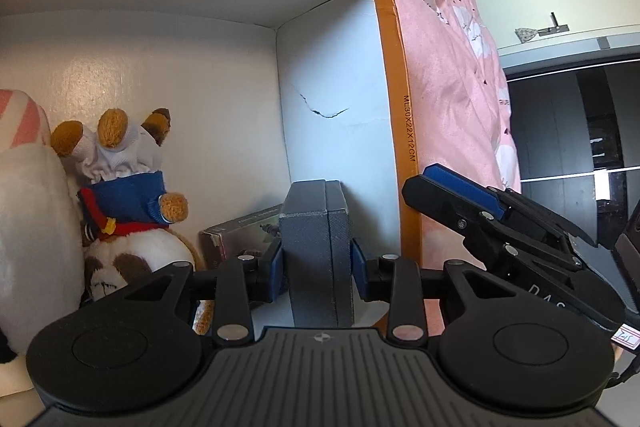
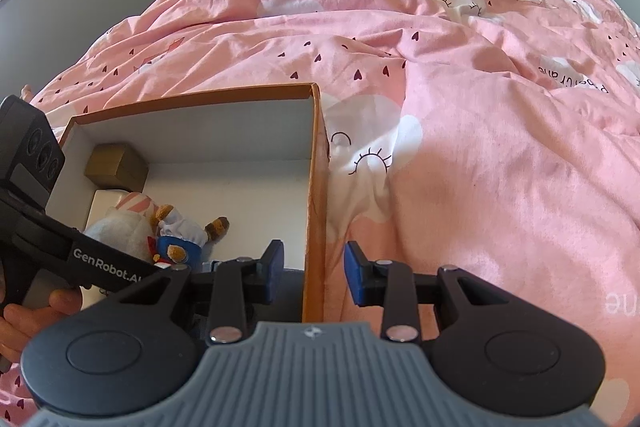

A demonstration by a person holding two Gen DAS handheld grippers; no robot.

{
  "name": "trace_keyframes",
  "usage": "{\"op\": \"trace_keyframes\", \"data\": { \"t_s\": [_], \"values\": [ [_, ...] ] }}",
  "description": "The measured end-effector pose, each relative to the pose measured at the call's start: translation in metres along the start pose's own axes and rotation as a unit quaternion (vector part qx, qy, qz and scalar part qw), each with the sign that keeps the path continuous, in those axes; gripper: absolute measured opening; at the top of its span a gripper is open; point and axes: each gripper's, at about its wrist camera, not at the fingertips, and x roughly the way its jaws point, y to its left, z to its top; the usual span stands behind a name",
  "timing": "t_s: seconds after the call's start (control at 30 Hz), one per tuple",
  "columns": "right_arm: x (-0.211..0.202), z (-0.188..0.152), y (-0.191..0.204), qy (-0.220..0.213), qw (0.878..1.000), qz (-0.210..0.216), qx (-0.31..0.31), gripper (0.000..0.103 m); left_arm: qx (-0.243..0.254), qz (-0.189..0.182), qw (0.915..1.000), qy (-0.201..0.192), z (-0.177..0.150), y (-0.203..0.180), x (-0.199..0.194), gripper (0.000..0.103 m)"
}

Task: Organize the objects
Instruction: 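Lower the grey box into the orange box and open the left gripper, then lower the brown stick into the orange box and open the right gripper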

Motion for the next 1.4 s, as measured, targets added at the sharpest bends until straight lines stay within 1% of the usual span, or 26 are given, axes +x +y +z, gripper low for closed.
{"op": "trace_keyframes", "data": {
  "t_s": [0.07, 0.13, 0.23, 0.3, 0.37, 0.43, 0.47, 0.53, 0.57, 0.6, 0.7, 0.77, 0.83, 0.87, 0.97, 1.03, 1.1, 1.13, 1.17, 1.27, 1.3, 1.33, 1.4],
  "values": [
    [0.001, -0.001, -0.001, 0.000, 1.000, 0.001, 0.001, 0.035, 0.013, 0.037, 0.9992, -0.007, -0.002, -0.005, 0.000, 0.046],
    [0.001, -0.002, -0.002, 0.000, 1.000, 0.002, 0.003, 0.035, 0.031, 0.076, 0.9966, -0.012, -0.005, -0.011, 0.000, 0.052],
    [0.000, -0.003, -0.004, -0.002, 1.000, 0.001, 0.003, 0.035, 0.061, 0.124, 0.9903, -0.017, -0.010, -0.024, 0.000, 0.058],
    [0.000, -0.004, -0.004, -0.004, 1.000, 0.002, 0.001, 0.035, 0.076, 0.143, 0.9867, -0.016, -0.013, -0.030, 0.001, 0.058],
    [-0.001, -0.005, -0.004, -0.004, 1.000, 0.002, 0.001, 0.035, 0.082, 0.147, 0.9857, -0.010, -0.016, -0.035, 0.002, 0.058],
    [-0.001, -0.006, -0.004, -0.004, 1.000, 0.002, 0.000, 0.035, 0.087, 0.146, 0.9855, -0.005, -0.017, -0.037, 0.003, 0.047],
    [-0.001, -0.007, -0.004, -0.003, 1.000, 0.002, -0.001, 0.035, 0.089, 0.145, 0.9854, -0.003, -0.018, -0.037, 0.004, 0.045],
    [0.001, -0.009, -0.005, 0.000, 1.000, 0.001, -0.004, 0.035, 0.088, 0.137, 0.9867, 0.003, -0.017, -0.036, 0.009, 0.034],
    [0.001, -0.009, -0.005, 0.000, 1.000, 0.002, -0.005, 0.033, 0.087, 0.132, 0.9874, 0.007, -0.017, -0.036, 0.011, 0.034],
    [0.001, -0.010, -0.005, 0.001, 1.000, 0.003, -0.006, 0.032, 0.089, 0.136, 0.9866, 0.005, -0.018, -0.034, 0.010, 0.034],
    [0.001, -0.012, -0.005, 0.003, 1.000, 0.005, -0.009, 0.032, 0.090, 0.135, 0.9868, 0.001, -0.018, -0.035, 0.008, 0.034],
    [-0.002, -0.013, -0.005, 0.000, 1.000, 0.007, -0.010, 0.032, 0.095, 0.123, 0.9878, -0.003, -0.020, -0.038, -0.002, 0.034],
    [-0.007, -0.012, -0.004, -0.008, 1.000, 0.012, -0.011, 0.032, 0.121, 0.124, 0.9847, -0.017, -0.024, -0.045, -0.021, 0.034],
    [-0.010, -0.011, -0.003, -0.014, 1.000, 0.016, -0.013, 0.032, 0.135, 0.129, 0.9819, -0.032, -0.025, -0.048, -0.033, 0.034],
    [-0.020, -0.007, 0.005, -0.032, 0.999, 0.039, -0.022, 0.033, 0.157, 0.152, 0.9723, -0.082, -0.029, -0.051, -0.074, 0.037],
    [-0.024, -0.005, 0.015, -0.037, 0.997, 0.063, -0.028, 0.033, 0.158, 0.178, 0.9641, -0.118, -0.030, -0.046, -0.100, 0.047],
    [-0.022, -0.004, 0.027, -0.033, 0.995, 0.090, -0.035, 0.033, 0.155, 0.209, 0.9561, -0.135, -0.030, -0.039, -0.114, 0.052],
    [-0.019, -0.004, 0.035, -0.027, 0.993, 0.103, -0.041, 0.033, 0.150, 0.222, 0.9536, -0.138, -0.031, -0.033, -0.118, 0.055],
    [-0.015, -0.004, 0.042, -0.021, 0.992, 0.112, -0.046, 0.034, 0.143, 0.231, 0.9524, -0.138, -0.031, -0.027, -0.119, 0.056],
    [0.000, -0.007, 0.063, 0.001, 0.989, 0.132, -0.067, 0.040, 0.139, 0.256, 0.9483, -0.125, -0.034, -0.010, -0.114, 0.060],
    [0.006, -0.007, 0.070, 0.012, 0.988, 0.136, -0.075, 0.044, 0.138, 0.262, 0.9479, -0.119, -0.036, -0.006, -0.111, 0.062],
    [0.013, -0.008, 0.076, 0.024, 0.987, 0.139, -0.082, 0.045, 0.137, 0.264, 0.9478, -0.114, -0.037, -0.003, -0.109, 0.063],
    [0.025, -0.010, 0.087, 0.044, 0.984, 0.143, -0.100, 0.052, 0.137, 0.261, 0.9491, -0.110, -0.042, 0.006, -0.111, 0.066]
  ]
}}
